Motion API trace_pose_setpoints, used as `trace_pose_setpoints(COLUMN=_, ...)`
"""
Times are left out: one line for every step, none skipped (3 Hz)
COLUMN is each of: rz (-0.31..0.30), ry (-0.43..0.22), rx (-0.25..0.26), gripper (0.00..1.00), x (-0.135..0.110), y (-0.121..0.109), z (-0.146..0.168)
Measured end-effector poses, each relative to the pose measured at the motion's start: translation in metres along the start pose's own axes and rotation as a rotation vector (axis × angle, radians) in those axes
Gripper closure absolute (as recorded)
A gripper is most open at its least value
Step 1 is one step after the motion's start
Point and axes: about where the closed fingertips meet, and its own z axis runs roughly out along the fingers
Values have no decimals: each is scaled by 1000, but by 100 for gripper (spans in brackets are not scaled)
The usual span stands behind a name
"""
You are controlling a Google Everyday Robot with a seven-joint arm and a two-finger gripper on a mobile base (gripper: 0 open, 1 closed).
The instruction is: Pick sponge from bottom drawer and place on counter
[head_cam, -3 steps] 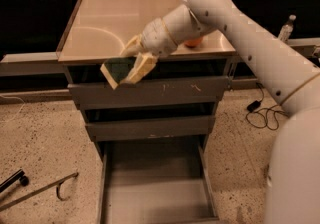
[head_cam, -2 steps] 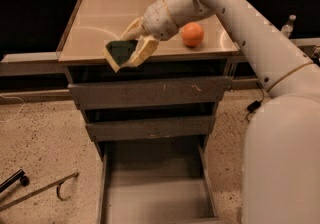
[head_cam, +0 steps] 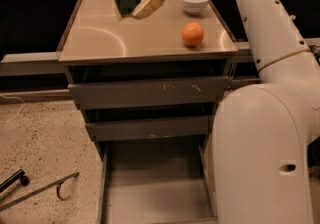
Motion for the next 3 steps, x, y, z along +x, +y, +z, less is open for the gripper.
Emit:
trace_pose_setpoints(rz=15, ry=34, rx=99, gripper=100, x=8, y=-40, z=-4)
trace_pose_setpoints(rz=67, ry=38, rx=66, gripper=100, x=32, y=-41, z=35)
trace_pose_setpoints(rz=67, ry=38, rx=66, gripper=100, x=32, y=-41, z=35)
